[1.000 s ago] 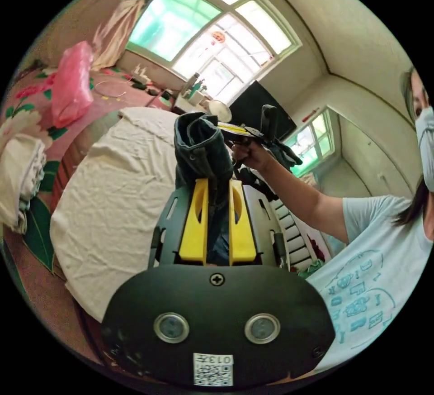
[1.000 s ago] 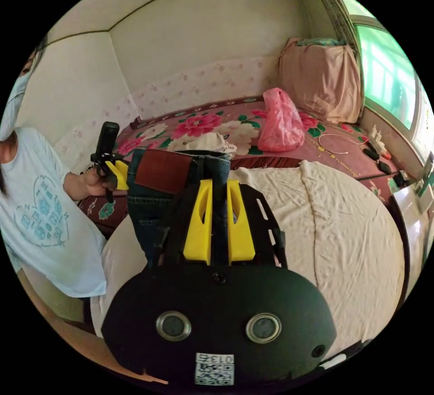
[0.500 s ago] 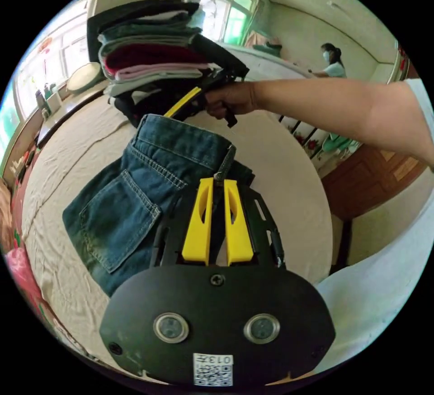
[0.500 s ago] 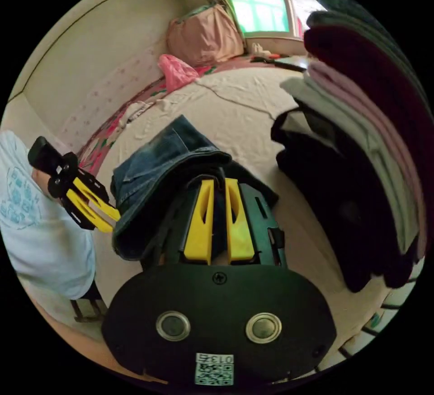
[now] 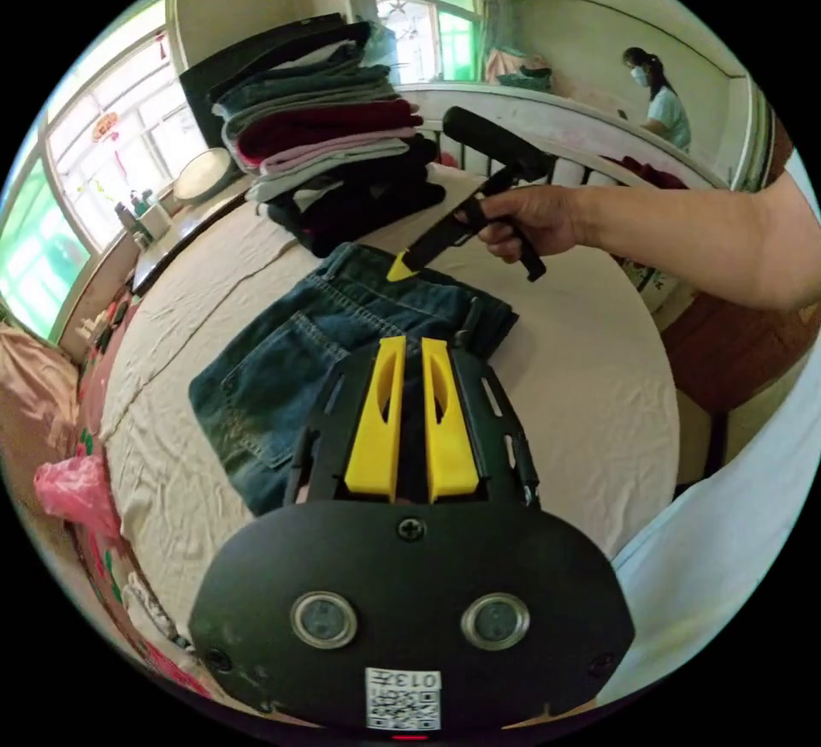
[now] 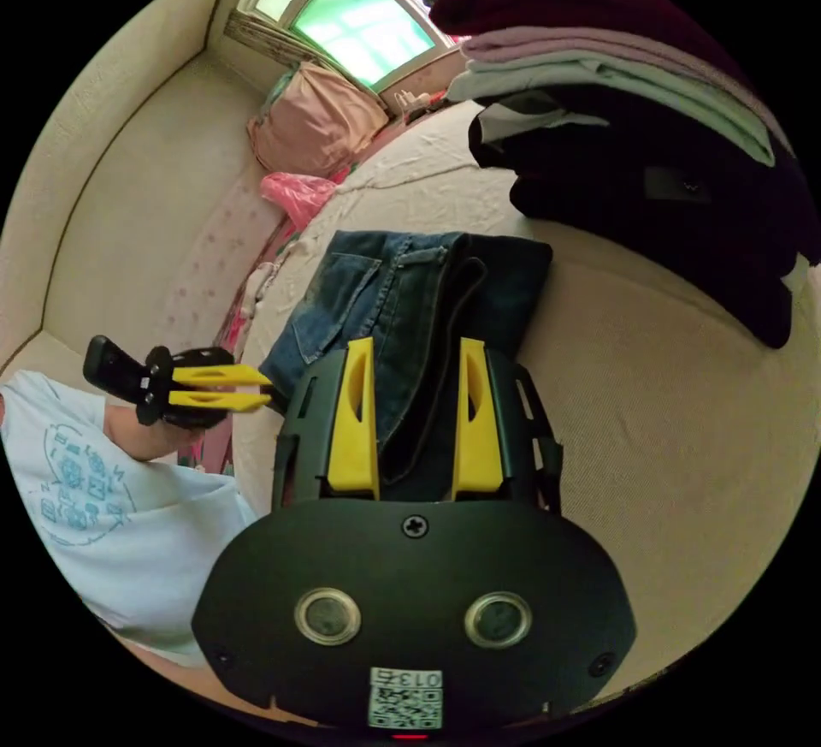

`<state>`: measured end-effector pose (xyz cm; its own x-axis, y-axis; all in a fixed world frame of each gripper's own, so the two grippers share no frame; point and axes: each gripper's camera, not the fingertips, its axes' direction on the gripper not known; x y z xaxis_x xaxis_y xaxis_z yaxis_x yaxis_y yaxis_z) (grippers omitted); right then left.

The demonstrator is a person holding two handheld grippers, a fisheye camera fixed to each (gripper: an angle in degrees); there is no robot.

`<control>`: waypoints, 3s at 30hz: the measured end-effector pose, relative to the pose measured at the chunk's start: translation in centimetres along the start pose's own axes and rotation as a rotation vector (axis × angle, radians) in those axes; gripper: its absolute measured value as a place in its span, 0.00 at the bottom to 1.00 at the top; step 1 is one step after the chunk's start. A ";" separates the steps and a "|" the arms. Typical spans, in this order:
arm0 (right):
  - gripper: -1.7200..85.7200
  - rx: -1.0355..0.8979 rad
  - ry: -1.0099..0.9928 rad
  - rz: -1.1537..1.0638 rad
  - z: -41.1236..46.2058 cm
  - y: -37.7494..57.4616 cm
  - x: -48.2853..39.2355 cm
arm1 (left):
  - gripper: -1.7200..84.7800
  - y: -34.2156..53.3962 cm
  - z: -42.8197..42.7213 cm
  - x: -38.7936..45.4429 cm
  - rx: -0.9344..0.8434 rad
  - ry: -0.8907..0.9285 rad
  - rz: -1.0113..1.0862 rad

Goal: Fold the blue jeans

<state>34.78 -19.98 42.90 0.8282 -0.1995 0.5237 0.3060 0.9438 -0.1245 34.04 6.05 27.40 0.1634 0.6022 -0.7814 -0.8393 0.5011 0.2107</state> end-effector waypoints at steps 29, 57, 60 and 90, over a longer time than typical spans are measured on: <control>0.15 0.111 0.006 0.212 -13.2 5.6 10.2 | 0.22 0.2 -0.4 -20.3 -0.073 0.185 -0.607; 0.12 -0.002 -0.325 0.307 -15.3 9.1 13.8 | 0.20 1.6 -0.8 -28.8 -0.064 0.615 -0.818; 0.11 0.022 -0.286 0.250 -16.2 9.2 11.6 | 0.11 0.1 -2.7 -28.0 -0.085 0.500 -0.735; 0.07 0.617 0.219 -0.251 -52.8 -3.7 -15.6 | 0.09 -27.5 -29.4 -30.8 0.513 0.656 -0.231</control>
<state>45.52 -34.28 -9.32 0.8627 -0.4181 0.2844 0.2314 0.8266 0.5131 36.83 -44.54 28.35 -0.1642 0.0494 -0.9852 -0.4582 0.8806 0.1205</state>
